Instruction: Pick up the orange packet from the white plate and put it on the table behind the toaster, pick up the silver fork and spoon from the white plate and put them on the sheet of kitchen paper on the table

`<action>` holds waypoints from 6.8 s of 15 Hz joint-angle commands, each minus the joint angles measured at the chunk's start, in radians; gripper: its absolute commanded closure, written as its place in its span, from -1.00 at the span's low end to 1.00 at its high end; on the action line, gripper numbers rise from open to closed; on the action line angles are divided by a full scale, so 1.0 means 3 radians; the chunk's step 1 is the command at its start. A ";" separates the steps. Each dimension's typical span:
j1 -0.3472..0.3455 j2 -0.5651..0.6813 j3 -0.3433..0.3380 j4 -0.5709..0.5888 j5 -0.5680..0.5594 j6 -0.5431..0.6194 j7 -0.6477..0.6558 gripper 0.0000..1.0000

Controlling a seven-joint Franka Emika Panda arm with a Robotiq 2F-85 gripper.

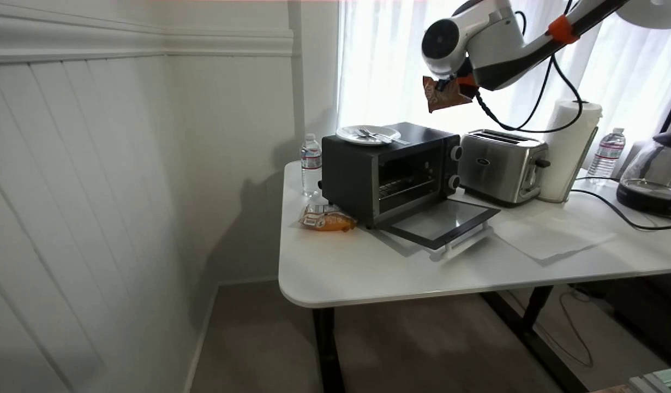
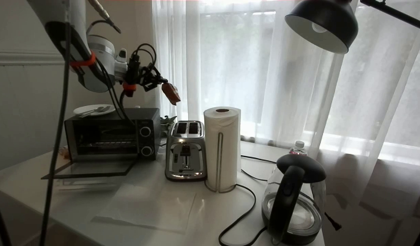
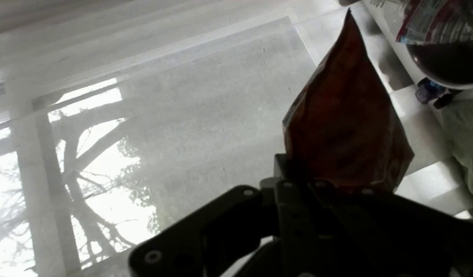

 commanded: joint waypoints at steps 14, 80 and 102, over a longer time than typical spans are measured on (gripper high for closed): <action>-0.0113 0.0938 -0.0216 0.0898 0.0428 -0.0254 -0.0421 0.99; 0.0384 -0.0130 0.0340 0.0380 0.4841 0.0107 -0.1564 -1.00; 0.0877 0.0362 -0.0176 0.0822 0.4756 0.0298 -0.1261 -1.00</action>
